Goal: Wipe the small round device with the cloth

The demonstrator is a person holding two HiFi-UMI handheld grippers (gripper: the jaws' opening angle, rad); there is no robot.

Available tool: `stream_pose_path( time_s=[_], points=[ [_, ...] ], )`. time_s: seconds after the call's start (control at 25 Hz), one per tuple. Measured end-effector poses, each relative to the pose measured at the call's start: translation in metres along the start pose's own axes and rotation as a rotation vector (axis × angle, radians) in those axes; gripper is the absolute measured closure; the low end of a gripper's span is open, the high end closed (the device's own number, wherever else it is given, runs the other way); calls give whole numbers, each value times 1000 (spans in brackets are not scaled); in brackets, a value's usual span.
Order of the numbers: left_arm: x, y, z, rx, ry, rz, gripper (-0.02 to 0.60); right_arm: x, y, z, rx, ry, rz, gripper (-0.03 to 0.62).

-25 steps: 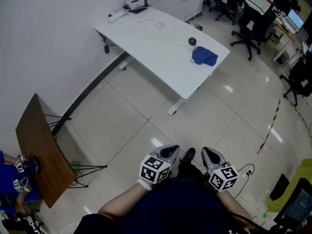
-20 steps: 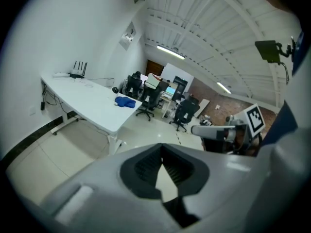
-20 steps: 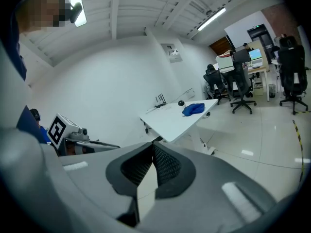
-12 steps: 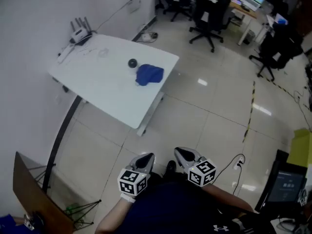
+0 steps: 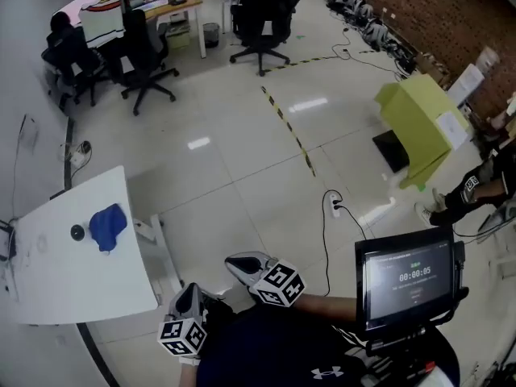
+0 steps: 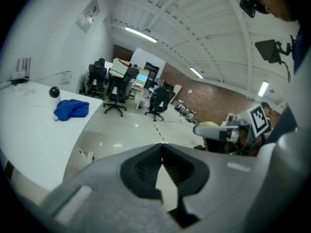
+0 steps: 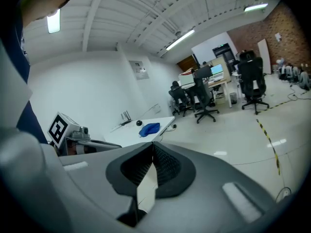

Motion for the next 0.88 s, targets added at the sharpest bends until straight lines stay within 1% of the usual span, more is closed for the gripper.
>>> stream_pose_path(
  time_s=[0.08, 0.16, 0.32, 0.4, 0.44, 0.48, 0.52, 0.6, 0.68, 0.76, 0.88],
  points=[
    [14, 4, 11, 32, 14, -64, 578, 0, -2, 4, 15, -26, -62, 582],
    [20, 14, 21, 50, 23, -108, 578, 6, 2, 9, 24, -45, -108, 582],
    [21, 55, 35, 59, 21, -153, 577, 34, 17, 17, 23, -72, -167, 582],
    [36, 80, 41, 66, 11, -177, 569, 53, 14, 21, 3, -91, -193, 582],
    [42, 93, 42, 62, 1, -176, 564, 64, 13, 24, -14, -91, -192, 582],
    [41, 105, 43, 51, -15, -155, 561, 75, 15, 28, -36, -79, -173, 580],
    [36, 117, 45, 38, -35, -117, 553, 87, 19, 35, -58, -56, -139, 577],
    [22, 142, 56, 10, -71, -34, 537, 117, 25, 50, -90, -7, -65, 536],
    [11, 172, 69, -33, -81, 34, 521, 156, 26, 58, -111, 40, -3, 505],
    [0, 206, 70, -78, -90, 106, 498, 199, 27, 64, -148, 90, 60, 478],
    [-12, 240, 70, -130, -105, 188, 469, 256, 21, 80, -273, 160, 141, 441]
  ],
)
Point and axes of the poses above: the fingertips, and each gripper's own axes: x forward along the fingers, y to its left, z out of its top, the point moved 9 cm from there along -x, backward along the fingers, and after that the axes turned 9 degrees about z, right-handed, at the moved point
